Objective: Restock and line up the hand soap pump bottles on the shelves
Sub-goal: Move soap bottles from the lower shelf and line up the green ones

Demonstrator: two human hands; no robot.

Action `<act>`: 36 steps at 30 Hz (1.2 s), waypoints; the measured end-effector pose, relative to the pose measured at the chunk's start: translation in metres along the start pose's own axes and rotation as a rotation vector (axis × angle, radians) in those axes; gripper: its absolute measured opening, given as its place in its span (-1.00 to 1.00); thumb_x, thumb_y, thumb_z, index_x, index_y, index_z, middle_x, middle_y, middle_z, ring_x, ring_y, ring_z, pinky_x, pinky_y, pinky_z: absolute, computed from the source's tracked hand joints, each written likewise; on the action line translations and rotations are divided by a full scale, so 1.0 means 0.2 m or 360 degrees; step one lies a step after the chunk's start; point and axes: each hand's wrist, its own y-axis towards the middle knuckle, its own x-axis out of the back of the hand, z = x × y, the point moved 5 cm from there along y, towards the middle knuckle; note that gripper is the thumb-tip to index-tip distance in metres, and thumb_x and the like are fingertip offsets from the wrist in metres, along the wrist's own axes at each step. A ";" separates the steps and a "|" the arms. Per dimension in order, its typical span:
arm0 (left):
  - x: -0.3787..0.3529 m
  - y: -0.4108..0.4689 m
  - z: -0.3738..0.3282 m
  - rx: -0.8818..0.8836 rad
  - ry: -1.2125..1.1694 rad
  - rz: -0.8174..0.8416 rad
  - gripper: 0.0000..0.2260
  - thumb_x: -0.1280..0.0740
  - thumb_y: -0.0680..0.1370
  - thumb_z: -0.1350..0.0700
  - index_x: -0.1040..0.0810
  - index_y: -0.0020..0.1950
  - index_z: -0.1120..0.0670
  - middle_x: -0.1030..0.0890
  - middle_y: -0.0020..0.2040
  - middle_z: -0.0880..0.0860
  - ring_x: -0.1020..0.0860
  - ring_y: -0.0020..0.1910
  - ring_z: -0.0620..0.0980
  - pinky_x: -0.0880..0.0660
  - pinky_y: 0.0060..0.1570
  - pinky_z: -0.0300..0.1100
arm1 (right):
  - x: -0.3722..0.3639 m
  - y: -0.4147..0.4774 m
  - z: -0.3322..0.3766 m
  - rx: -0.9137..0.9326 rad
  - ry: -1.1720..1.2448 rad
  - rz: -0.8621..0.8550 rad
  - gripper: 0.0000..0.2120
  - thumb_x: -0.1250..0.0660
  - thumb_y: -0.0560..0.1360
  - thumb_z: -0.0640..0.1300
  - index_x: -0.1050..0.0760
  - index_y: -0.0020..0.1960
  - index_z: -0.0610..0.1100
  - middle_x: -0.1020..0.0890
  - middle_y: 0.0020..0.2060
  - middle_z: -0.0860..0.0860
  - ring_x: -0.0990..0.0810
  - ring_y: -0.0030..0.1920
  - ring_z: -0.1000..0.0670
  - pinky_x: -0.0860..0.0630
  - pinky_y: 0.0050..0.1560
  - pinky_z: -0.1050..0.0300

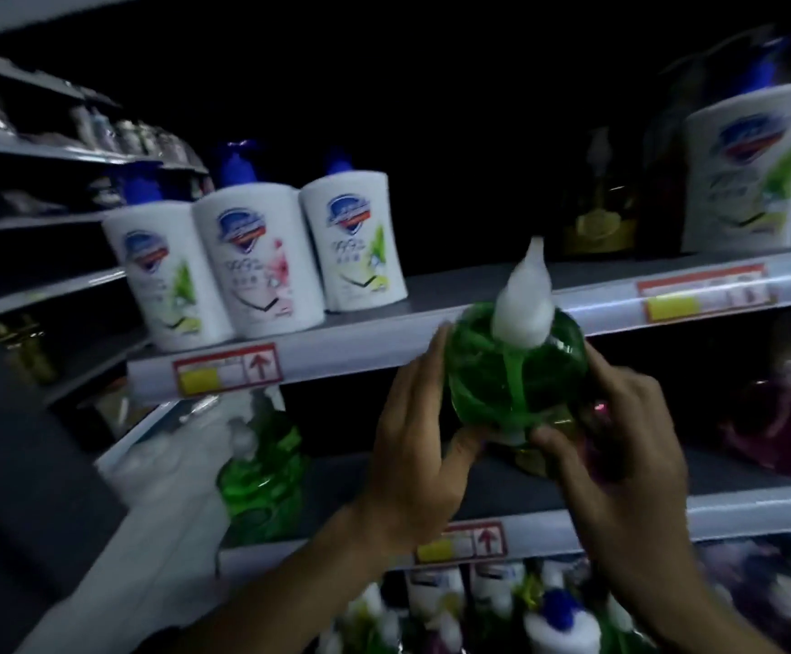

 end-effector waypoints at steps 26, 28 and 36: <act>0.14 -0.49 0.89 0.1276 0.0616 0.0523 -0.42 -0.22 0.63 0.11 -0.03 0.57 0.10 -0.46 0.31 0.20 -0.50 0.16 0.15 -0.47 0.03 -0.10 | -1.04 -0.25 -0.56 -0.0466 -0.0364 0.1034 -0.51 -0.48 0.43 -0.16 -0.43 0.31 -0.14 -0.53 0.15 -0.13 -0.56 0.13 -0.09 -0.43 0.04 0.28; 0.26 -0.47 0.75 0.0954 0.0740 0.0156 -0.63 -0.26 0.59 0.20 -0.41 0.40 0.12 -0.51 0.19 0.10 -0.52 0.04 -0.02 -0.45 -0.06 -0.38 | -1.07 -0.24 -0.56 -0.0482 -0.0379 0.1028 -0.49 -0.51 0.41 -0.15 -0.37 0.27 -0.15 -0.54 0.13 -0.14 -0.56 0.12 -0.15 -0.46 -0.01 0.15; 0.69 -0.65 0.78 0.1219 0.0982 -0.0418 -0.56 -0.49 0.41 0.08 -0.45 0.23 0.05 -0.38 0.21 0.04 -0.39 0.21 0.02 -0.30 0.02 -0.26 | -1.21 -0.24 -0.52 -0.0457 -0.0399 0.1040 -0.48 -0.47 0.44 -0.12 -0.37 0.32 -0.20 -0.50 0.17 -0.21 -0.52 0.18 -0.22 -0.51 0.12 -0.04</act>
